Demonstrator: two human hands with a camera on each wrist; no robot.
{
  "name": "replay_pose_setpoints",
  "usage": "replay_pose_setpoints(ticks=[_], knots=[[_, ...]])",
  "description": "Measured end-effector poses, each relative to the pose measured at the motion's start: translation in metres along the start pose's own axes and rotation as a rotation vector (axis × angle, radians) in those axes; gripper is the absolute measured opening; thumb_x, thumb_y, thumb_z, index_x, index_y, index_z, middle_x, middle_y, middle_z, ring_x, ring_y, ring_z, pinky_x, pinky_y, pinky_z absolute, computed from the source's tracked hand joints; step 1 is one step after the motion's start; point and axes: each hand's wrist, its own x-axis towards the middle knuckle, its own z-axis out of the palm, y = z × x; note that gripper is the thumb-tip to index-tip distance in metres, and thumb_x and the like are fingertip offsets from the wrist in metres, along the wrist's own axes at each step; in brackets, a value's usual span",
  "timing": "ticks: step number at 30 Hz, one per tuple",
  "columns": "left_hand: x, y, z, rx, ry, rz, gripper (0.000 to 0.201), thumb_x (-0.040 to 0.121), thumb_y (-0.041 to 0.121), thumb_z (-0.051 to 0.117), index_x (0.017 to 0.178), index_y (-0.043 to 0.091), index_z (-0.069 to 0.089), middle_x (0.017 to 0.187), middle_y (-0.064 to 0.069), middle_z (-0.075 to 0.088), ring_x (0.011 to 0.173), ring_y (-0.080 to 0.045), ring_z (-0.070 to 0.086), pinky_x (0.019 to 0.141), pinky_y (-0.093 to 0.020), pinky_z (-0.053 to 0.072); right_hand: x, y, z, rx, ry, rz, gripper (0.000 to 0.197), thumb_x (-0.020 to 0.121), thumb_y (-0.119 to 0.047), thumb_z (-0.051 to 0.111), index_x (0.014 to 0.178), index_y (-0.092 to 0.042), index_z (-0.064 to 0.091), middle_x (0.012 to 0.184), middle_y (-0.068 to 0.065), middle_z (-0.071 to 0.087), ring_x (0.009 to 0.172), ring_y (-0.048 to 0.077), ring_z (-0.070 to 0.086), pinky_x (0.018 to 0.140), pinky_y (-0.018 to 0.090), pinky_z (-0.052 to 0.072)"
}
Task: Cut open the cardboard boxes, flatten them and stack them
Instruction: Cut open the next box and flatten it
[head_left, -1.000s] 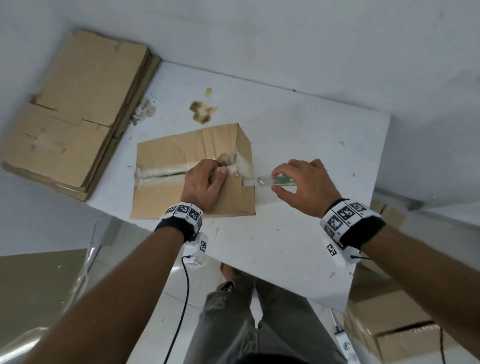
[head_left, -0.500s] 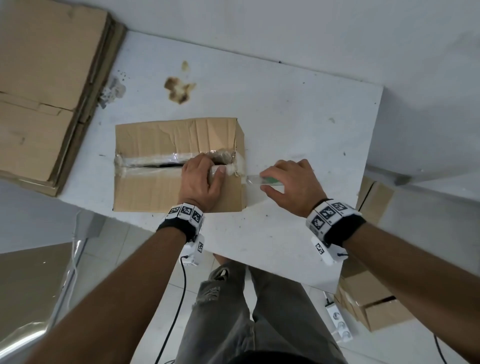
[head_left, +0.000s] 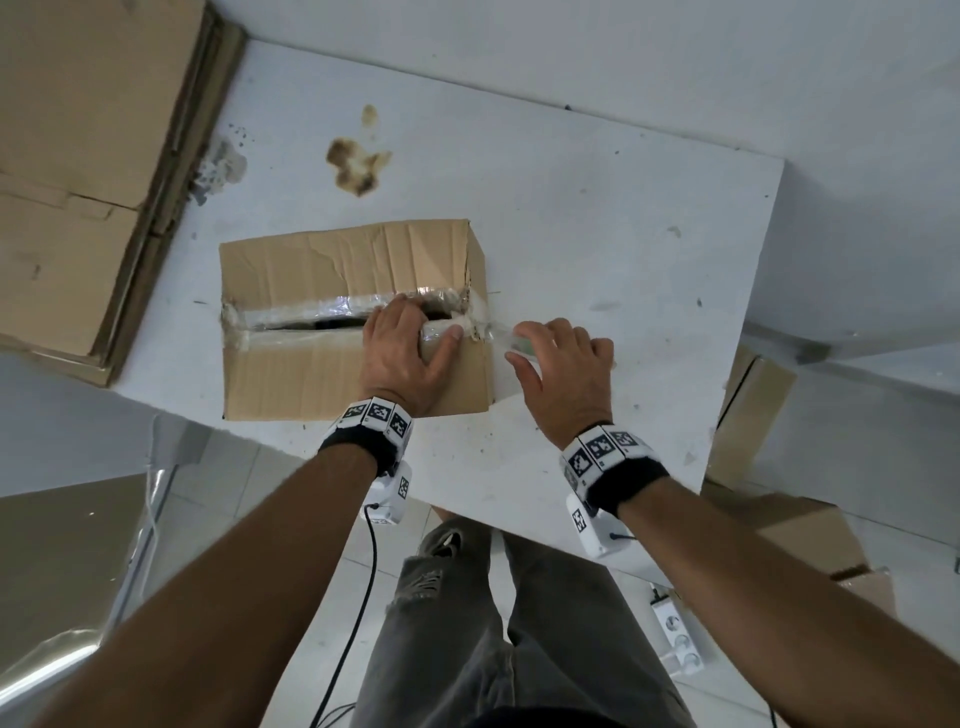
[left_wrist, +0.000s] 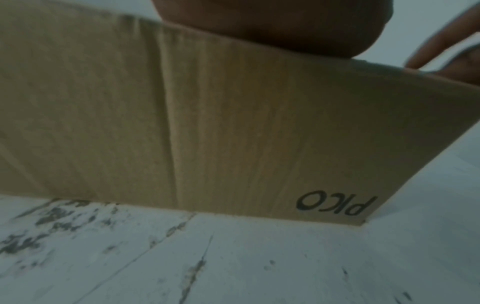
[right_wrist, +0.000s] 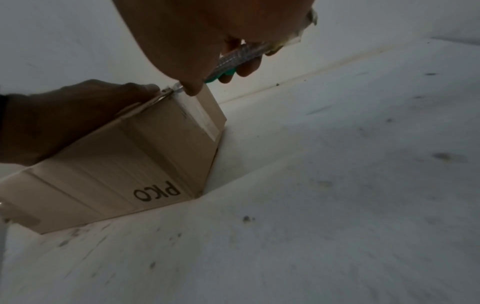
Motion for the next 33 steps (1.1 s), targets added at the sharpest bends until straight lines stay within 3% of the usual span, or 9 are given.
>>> replay_pose_setpoints(ticks=[6,11,16,19,23,26,28,30,33], knots=[[0.000,-0.004,0.002,-0.011,-0.015,-0.034,0.040,0.098,0.049,0.052,0.106,0.011,0.062,0.106,-0.008,0.065,0.111,-0.036,0.060,0.103,-0.059,0.043,0.011,-0.002,0.003,-0.026,-0.009,-0.016,0.023,0.097,-0.036,0.058,0.115,-0.023,0.062,0.098,0.003,0.062,0.080,0.029,0.056,0.076,0.041,0.034],[-0.003,-0.004,0.003,0.000,-0.007,-0.010,0.044,0.099,0.051,0.049,0.102,0.009,0.062,0.109,-0.007,0.066,0.118,-0.033,0.058,0.106,-0.057,0.040,0.003,0.003,-0.005,-0.048,-0.005,-0.047,0.022,0.098,-0.035,0.059,0.115,-0.022,0.062,0.099,0.003,0.062,0.082,0.028,0.056,0.077,0.041,0.034],[-0.016,-0.001,0.001,0.003,-0.060,0.023,0.039,0.099,0.049,0.050,0.109,0.014,0.064,0.134,-0.006,0.064,0.138,-0.029,0.049,0.119,-0.053,0.030,0.072,-0.051,-0.020,0.063,0.045,0.063,0.022,0.099,-0.036,0.053,0.115,-0.021,0.057,0.099,0.000,0.058,0.085,0.020,0.053,0.079,0.038,0.038],[-0.006,0.001,-0.002,-0.020,-0.027,-0.043,0.049,0.098,0.058,0.046,0.102,0.012,0.063,0.117,-0.008,0.069,0.118,-0.033,0.060,0.113,-0.055,0.035,0.067,-0.011,-0.031,0.090,-0.037,0.162,0.022,0.104,-0.037,0.046,0.115,-0.021,0.054,0.098,0.000,0.060,0.087,0.023,0.059,0.076,0.035,0.035],[0.014,0.013,-0.014,0.117,0.053,-0.046,0.057,0.097,0.064,0.042,0.100,0.010,0.061,0.111,-0.009,0.067,0.102,-0.032,0.058,0.098,-0.047,0.036,0.012,0.033,-0.022,0.294,-0.223,0.337,0.028,0.108,-0.032,0.036,0.124,-0.015,0.051,0.084,0.008,0.065,0.077,0.035,0.064,0.063,0.038,0.047],[0.025,0.036,-0.046,0.188,0.084,-0.002,0.052,0.094,0.062,0.052,0.102,0.011,0.052,0.101,-0.005,0.054,0.092,-0.025,0.046,0.093,-0.045,0.031,0.000,0.036,-0.006,0.414,-0.325,0.427,0.036,0.104,-0.015,0.041,0.140,-0.015,0.042,0.100,0.018,0.067,0.086,0.038,0.065,0.070,0.041,0.051],[0.026,0.051,-0.076,0.284,0.025,0.078,0.052,0.088,0.057,0.058,0.108,0.010,0.049,0.100,-0.003,0.047,0.090,-0.022,0.041,0.090,-0.045,0.031,0.002,0.039,-0.001,0.454,-0.334,0.455,0.049,0.100,-0.006,0.043,0.147,-0.015,0.036,0.112,0.022,0.064,0.093,0.038,0.064,0.072,0.034,0.045],[0.017,0.061,-0.107,0.355,-0.119,0.163,0.055,0.085,0.052,0.054,0.123,0.013,0.050,0.107,-0.005,0.055,0.093,-0.026,0.048,0.089,-0.045,0.036,0.005,0.041,0.002,0.446,-0.327,0.511,0.057,0.097,-0.001,0.044,0.150,-0.020,0.034,0.123,0.022,0.057,0.105,0.039,0.060,0.078,0.033,0.041],[-0.017,0.057,-0.147,0.268,-0.324,0.189,0.060,0.093,0.056,0.041,0.144,0.026,0.050,0.129,-0.001,0.063,0.109,-0.026,0.059,0.094,-0.047,0.045,0.011,0.043,0.006,0.275,-0.385,0.521,0.063,0.096,-0.003,0.049,0.153,-0.023,0.031,0.131,0.022,0.044,0.117,0.044,0.052,0.091,0.045,0.047]])
